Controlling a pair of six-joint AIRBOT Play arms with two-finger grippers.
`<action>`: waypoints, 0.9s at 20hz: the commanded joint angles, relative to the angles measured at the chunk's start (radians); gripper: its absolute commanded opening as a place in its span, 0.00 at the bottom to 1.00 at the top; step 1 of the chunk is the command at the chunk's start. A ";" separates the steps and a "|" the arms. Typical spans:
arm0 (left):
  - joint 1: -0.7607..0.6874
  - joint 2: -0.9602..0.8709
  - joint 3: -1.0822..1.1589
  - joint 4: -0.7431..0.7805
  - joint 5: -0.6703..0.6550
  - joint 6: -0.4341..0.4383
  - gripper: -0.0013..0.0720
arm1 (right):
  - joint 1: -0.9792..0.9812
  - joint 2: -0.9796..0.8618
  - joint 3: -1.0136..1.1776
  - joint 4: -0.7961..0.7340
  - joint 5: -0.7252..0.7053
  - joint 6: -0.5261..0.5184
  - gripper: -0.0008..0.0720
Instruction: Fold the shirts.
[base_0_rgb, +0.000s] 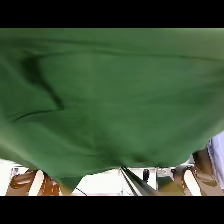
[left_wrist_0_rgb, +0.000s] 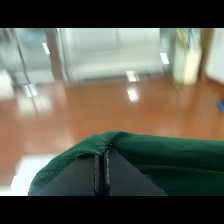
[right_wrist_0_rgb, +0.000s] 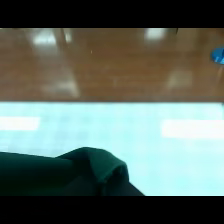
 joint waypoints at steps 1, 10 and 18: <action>-0.012 -0.089 -0.188 -0.101 0.012 -0.021 0.04 | 0.001 -0.027 -0.200 0.062 -0.071 -0.042 0.04; -0.183 -0.757 -0.254 -0.183 0.402 -0.022 0.04 | 0.001 -0.605 -0.391 0.415 -0.407 -0.294 0.04; -0.199 -1.246 0.036 -0.388 0.457 -0.084 0.04 | 0.045 -1.152 -0.063 0.586 -0.491 -0.293 0.04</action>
